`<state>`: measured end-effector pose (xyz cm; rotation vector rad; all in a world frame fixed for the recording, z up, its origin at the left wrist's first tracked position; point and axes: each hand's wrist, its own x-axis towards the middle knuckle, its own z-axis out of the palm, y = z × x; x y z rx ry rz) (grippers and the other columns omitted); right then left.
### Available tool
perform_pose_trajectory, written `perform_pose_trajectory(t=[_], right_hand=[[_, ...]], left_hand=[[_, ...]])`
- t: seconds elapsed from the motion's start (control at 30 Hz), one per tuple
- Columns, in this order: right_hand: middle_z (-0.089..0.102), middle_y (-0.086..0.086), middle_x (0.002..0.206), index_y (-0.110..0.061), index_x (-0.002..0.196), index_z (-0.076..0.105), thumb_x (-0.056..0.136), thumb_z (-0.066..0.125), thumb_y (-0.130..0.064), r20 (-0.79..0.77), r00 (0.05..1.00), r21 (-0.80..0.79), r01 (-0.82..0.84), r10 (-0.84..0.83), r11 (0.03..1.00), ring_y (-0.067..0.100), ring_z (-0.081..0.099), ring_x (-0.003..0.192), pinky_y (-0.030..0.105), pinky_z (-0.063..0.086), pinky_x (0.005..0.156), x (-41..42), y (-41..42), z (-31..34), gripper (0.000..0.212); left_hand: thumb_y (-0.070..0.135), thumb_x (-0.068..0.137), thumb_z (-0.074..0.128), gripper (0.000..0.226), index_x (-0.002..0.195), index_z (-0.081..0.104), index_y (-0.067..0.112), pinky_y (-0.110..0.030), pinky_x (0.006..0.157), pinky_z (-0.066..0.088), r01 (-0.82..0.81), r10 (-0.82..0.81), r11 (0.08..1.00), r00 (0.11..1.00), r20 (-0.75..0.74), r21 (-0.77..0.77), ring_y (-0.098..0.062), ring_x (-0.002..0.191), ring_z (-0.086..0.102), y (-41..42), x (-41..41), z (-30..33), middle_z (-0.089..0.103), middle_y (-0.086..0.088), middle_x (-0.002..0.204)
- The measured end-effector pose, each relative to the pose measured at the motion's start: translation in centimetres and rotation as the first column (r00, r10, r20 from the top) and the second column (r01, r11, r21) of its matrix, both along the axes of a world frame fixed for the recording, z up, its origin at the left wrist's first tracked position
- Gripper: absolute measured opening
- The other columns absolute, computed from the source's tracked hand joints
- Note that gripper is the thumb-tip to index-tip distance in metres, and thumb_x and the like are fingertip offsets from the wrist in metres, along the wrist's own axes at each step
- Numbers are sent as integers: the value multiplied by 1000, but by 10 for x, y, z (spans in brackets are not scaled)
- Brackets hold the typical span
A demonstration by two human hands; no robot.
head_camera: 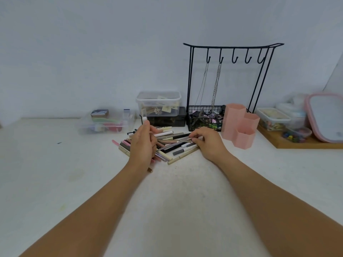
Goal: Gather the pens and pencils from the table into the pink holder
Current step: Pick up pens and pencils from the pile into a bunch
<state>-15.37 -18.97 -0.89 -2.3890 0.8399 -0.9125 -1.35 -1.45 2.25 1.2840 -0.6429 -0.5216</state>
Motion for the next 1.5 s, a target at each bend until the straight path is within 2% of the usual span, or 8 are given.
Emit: perform_pose_trajectory(t=[0.1,0.3,0.47,0.7,0.97,1.07,1.2,1.5], right_hand=[[68,-4,93,-15,100,77,93,68,-6,124,992,24,-35,32,999,2,54,79,7,40,69,-6,3,4,15],[70,-3,81,-21,99,79,91,72,-13,429,902,425,-251,51,870,9,56,70,26,51,68,-29,1,59,13],[68,4,77,-14,101,80,92,70,-14,177,926,360,-375,332,854,19,49,72,25,44,66,-66,18,143,13],[66,6,69,-8,94,78,92,72,-14,-59,927,263,-343,370,902,10,53,56,15,45,54,-29,63,163,9],[74,11,81,-12,114,66,90,76,-21,140,955,220,-289,263,932,10,65,64,25,56,62,13,50,122,28],[72,-7,77,-18,97,76,87,78,-21,-137,962,99,-224,236,970,-2,62,64,19,50,66,-1,28,113,11],[70,-10,84,-20,101,80,89,75,-19,-556,781,58,-305,284,951,7,64,78,21,50,71,5,27,87,12],[62,-11,79,-18,101,80,89,73,-10,-635,743,-16,-288,213,958,13,61,78,14,37,60,20,28,66,15]], left_hand=[[48,107,36,47,86,56,12,-23,40,22,-24,23,999,999,-31,-28,-10,44,23,0,3,1,32,1,55],[46,106,41,41,94,62,13,-22,38,21,46,-57,996,986,-155,-76,-10,42,26,1,15,3,41,0,55],[62,98,40,61,98,67,7,-18,37,16,460,-488,872,783,-385,-169,-9,37,33,3,16,7,55,-5,66],[44,95,58,31,96,59,13,-22,42,15,688,-682,725,711,-171,-32,-8,47,37,4,-7,8,57,-3,72],[45,103,47,34,78,48,23,-15,32,15,460,-436,886,868,-239,56,-6,40,20,-1,-12,7,27,7,54],[42,103,50,37,72,45,23,-19,33,13,362,-344,932,899,-272,15,-7,40,19,-1,-5,6,27,7,53],[34,106,46,37,71,43,20,-22,40,10,335,-344,938,881,-323,-87,-6,40,24,-3,1,5,29,6,53],[56,102,37,38,87,42,21,-14,32,21,399,-395,917,903,-167,-9,-8,51,37,-1,-3,4,39,3,64]])
